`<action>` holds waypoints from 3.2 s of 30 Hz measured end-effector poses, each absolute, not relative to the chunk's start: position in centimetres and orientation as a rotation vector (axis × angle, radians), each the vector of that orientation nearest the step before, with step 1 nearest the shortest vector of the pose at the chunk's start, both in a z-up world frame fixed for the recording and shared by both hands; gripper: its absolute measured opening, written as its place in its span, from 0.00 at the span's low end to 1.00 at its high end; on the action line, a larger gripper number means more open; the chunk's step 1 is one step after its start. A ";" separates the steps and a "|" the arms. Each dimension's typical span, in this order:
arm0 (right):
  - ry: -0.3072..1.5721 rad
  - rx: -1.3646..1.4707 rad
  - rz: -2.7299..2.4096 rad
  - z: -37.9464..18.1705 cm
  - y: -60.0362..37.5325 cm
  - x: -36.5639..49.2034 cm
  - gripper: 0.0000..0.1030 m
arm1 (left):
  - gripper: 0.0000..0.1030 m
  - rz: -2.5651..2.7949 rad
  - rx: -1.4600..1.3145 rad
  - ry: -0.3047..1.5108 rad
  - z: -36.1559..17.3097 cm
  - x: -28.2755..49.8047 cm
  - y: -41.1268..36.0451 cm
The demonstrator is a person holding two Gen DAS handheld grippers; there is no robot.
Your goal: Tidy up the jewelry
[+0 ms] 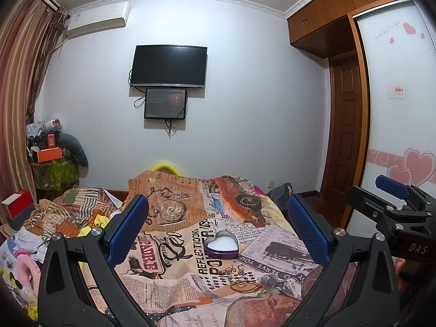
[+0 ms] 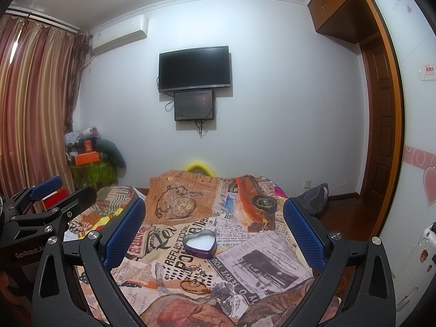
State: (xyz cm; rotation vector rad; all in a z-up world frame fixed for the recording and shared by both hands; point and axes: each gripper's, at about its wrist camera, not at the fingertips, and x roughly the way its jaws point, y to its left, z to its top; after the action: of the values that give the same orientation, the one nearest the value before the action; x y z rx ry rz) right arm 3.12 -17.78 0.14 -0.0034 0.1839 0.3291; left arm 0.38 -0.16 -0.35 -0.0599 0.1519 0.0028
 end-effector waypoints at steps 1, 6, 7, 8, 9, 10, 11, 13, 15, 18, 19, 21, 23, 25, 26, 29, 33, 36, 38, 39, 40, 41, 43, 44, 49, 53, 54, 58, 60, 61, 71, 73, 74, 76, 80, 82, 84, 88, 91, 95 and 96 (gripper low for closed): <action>0.183 -0.003 0.329 0.1 -17.8 3.1 0.97 | 1.00 0.003 -0.059 0.152 -0.3 0.4 -0.2; 0.183 -0.003 0.330 0.1 -17.8 3.1 0.97 | 1.00 0.002 -0.060 0.153 -0.3 0.4 -0.2; 0.184 -0.003 0.330 0.2 -17.8 3.1 0.97 | 1.00 0.003 -0.060 0.153 -0.3 0.4 -0.2; 0.183 -0.003 0.330 0.1 -17.8 3.1 0.97 | 1.00 0.004 -0.060 0.153 -0.3 0.4 -0.2; 0.183 -0.003 0.330 0.1 -17.8 3.2 0.97 | 1.00 0.002 -0.061 0.153 -0.3 0.4 -0.2; 0.183 -0.004 0.330 0.1 -17.8 3.2 0.97 | 1.00 0.002 -0.061 0.153 -0.3 0.4 -0.2; 0.183 -0.003 0.330 0.1 -17.8 3.2 0.97 | 1.00 0.001 -0.062 0.154 -0.3 0.4 -0.1; 0.183 -0.002 0.331 0.1 -17.8 3.2 0.97 | 1.00 0.002 -0.063 0.155 -0.4 0.4 -0.1; 0.183 -0.003 0.331 0.1 -17.8 3.2 0.97 | 1.00 0.002 -0.062 0.155 -0.4 0.4 -0.1; 0.184 -0.003 0.331 0.2 -17.8 3.2 0.97 | 1.00 0.001 -0.064 0.155 -0.4 0.4 0.0; 0.184 -0.003 0.331 0.2 -17.8 3.2 0.97 | 1.00 0.001 -0.063 0.155 -0.4 0.4 -0.1; 0.183 -0.003 0.331 0.1 -17.8 3.2 0.97 | 1.00 0.000 -0.063 0.157 -0.4 0.5 -0.1; 0.184 -0.002 0.331 0.2 -17.8 3.2 0.97 | 1.00 0.001 -0.063 0.158 -0.5 0.5 -0.1; 0.185 -0.002 0.331 0.1 -17.8 3.2 0.97 | 1.00 0.000 -0.064 0.159 -0.5 0.5 0.0; 0.184 -0.002 0.331 0.1 -17.8 3.2 0.97 | 1.00 0.000 -0.065 0.160 -0.5 0.5 0.0; 0.185 -0.002 0.331 0.1 -17.8 3.2 0.97 | 1.00 0.001 -0.067 0.166 -0.6 0.6 0.1; 0.190 -0.005 0.332 -0.2 -17.7 3.3 0.97 | 1.00 0.001 -0.071 0.175 -0.7 0.9 0.3; 0.196 -0.004 0.334 -0.4 -17.7 3.5 0.97 | 1.00 0.003 -0.073 0.185 -0.8 1.4 0.5; 0.202 -0.005 0.334 -0.6 -17.6 3.7 0.97 | 1.00 0.005 -0.075 0.193 -1.0 1.8 0.6; 0.205 -0.004 0.335 -0.7 -17.6 3.9 0.97 | 1.00 0.006 -0.076 0.199 -1.2 2.1 0.7; 0.210 -0.004 0.335 -0.7 -17.6 4.1 0.97 | 1.00 0.007 -0.077 0.205 -1.3 2.3 0.6; 0.214 -0.004 0.335 -0.8 -17.6 4.4 0.97 | 1.00 0.008 -0.079 0.213 -1.5 2.6 0.7; 0.229 -0.005 0.334 -1.2 -17.4 4.9 0.97 | 1.00 0.009 -0.083 0.237 -2.0 3.5 0.9; 0.235 -0.006 0.333 -1.4 -17.4 5.1 0.97 | 1.00 0.011 -0.087 0.249 -2.3 4.0 1.1; 0.299 -0.012 0.326 -3.1 -17.2 7.0 0.97 | 1.00 0.033 -0.103 0.322 -4.0 6.4 1.9; 0.358 -0.021 0.320 -4.5 -17.1 8.5 0.97 | 1.00 0.053 -0.107 0.407 -6.3 8.7 2.6; 0.385 -0.026 0.319 -5.3 -17.1 9.2 0.97 | 1.00 0.055 -0.109 0.434 -7.0 9.4 2.8; 0.455 -0.044 0.312 -6.9 -16.9 10.7 0.97 | 1.00 0.049 -0.109 0.537 -9.7 11.4 3.4; 0.500 -0.059 0.306 -8.3 -16.8 12.0 0.97 | 1.00 0.052 -0.091 0.582 -11.2 12.4 3.5; 0.518 -0.064 0.304 -8.8 -16.8 12.3 0.97 | 1.00 0.054 -0.081 0.600 -11.9 12.7 3.5; 0.709 -0.087 0.350 -13.7 -16.5 15.6 0.93 | 0.68 -0.030 -0.148 0.815 -17.5 16.4 4.0; 0.742 -0.097 0.378 -14.6 -16.2 16.0 0.87 | 0.63 -0.052 -0.160 0.852 -18.4 16.9 3.7; 0.760 -0.106 0.390 -15.0 -16.1 16.1 0.82 | 0.62 -0.065 -0.165 0.864 -18.8 17.2 3.5; 0.787 -0.118 0.409 -15.8 -15.7 16.5 0.76 | 0.59 -0.091 -0.170 0.883 -19.1 17.4 3.1; 0.844 -0.138 0.448 -17.1 -15.2 17.1 0.59 | 0.59 -0.113 -0.139 0.877 -19.2 17.8 2.1; 0.863 -0.146 0.458 -17.5 -15.1 17.3 0.57 | 0.59 -0.121 -0.132 0.872 -19.2 18.2 1.7; 0.873 -0.147 0.468 -17.8 -15.1 17.4 0.56 | 0.58 -0.140 -0.139 0.880 -19.2 18.7 1.4; 0.895 -0.162 0.492 -18.2 -14.9 17.6 0.51 | 0.50 -0.172 -0.113 0.895 -19.4 19.4 0.4; 0.912 -0.175 0.503 -18.7 -14.7 17.7 0.48 | 0.49 -0.173 -0.067 0.898 -19.7 19.4 -0.3; 0.909 -0.199 0.507 -19.0 -14.6 17.6 0.46 | 0.49 -0.144 -0.080 0.909 -20.2 19.3 0.5; 0.908 -0.206 0.508 -19.1 -14.4 17.6 0.44 | 0.48 -0.137 -0.090 0.915 -20.3 19.3 0.8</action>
State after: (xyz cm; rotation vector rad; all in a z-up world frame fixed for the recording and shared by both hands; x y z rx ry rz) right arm 17.57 -14.44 -19.08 -0.2061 0.9082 0.5077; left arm 19.26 0.81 -20.33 -0.0896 0.9153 -0.1375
